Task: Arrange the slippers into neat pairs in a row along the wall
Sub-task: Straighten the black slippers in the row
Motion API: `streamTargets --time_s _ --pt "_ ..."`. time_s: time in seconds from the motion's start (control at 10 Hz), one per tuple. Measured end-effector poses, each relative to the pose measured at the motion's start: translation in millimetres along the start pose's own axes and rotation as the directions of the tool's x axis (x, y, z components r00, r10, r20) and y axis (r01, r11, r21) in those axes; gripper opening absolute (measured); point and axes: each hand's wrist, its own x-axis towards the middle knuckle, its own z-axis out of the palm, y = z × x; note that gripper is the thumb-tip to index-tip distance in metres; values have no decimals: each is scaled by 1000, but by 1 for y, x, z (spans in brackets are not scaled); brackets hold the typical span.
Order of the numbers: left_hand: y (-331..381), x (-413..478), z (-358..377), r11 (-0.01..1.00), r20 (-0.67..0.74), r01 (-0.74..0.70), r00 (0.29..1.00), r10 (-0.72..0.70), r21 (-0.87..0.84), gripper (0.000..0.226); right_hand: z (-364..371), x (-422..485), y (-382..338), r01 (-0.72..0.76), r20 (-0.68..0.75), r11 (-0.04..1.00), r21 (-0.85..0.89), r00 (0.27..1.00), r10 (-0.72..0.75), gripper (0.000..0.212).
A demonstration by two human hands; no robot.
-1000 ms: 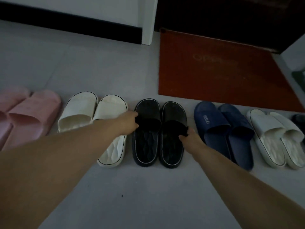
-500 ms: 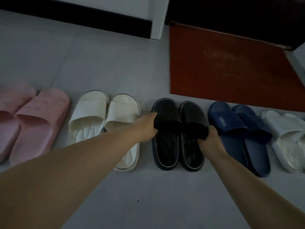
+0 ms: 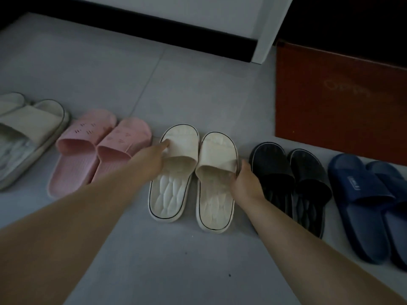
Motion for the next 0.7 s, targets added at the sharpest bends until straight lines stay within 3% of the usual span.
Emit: streamTargets --time_s 0.1,0.5,0.7 --pt "-2 7 8 999 -38 -40 999 39 -30 59 -1 -3 4 -23 -78 1000 11 997 24 41" --pt "-8 5 7 999 -80 -8 997 4 -50 55 3 -12 0 20 -92 998 64 996 -14 43" --pt "-10 0 3 997 -36 29 999 -32 -76 57 6 -13 -3 22 -85 999 48 996 -18 44"
